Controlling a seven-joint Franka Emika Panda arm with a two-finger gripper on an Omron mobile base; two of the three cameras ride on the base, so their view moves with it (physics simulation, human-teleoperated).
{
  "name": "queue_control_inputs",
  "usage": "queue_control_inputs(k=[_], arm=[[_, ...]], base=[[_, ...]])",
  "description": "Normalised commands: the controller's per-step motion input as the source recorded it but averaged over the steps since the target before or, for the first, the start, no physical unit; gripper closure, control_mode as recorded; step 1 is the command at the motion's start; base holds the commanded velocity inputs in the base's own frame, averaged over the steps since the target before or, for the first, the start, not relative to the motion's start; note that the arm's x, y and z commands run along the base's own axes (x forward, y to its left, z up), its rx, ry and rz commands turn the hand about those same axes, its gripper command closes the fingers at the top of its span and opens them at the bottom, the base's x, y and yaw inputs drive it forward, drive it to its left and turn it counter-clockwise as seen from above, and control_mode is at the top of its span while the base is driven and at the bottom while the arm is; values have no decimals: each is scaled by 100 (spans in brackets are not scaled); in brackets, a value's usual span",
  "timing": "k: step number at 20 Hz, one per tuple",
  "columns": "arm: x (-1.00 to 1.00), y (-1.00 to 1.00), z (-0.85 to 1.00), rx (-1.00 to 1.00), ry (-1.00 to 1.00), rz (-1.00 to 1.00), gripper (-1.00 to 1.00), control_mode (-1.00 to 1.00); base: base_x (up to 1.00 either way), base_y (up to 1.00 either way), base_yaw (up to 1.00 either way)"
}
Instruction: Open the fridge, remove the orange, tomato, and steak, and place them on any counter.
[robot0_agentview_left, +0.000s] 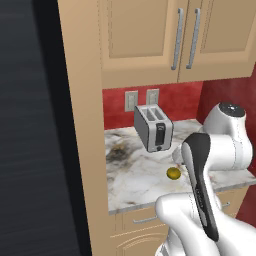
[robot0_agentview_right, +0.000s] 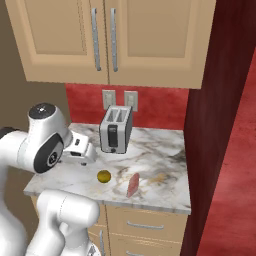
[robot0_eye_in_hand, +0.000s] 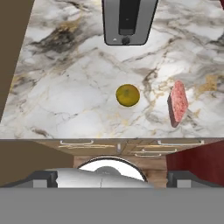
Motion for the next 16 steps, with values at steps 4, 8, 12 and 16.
queue_control_inputs(k=[4,8,12,16], arm=[[-44,19,96,0,-1,0,-100,-100],[-65,2,39,0,-2,0,-100,-100],[-57,0,1,0,-1,0,-100,-100],[-40,0,0,0,-1,0,-100,-100]], base=[[0,0,0],[0,0,0],[0,0,0],[0,0,0]])
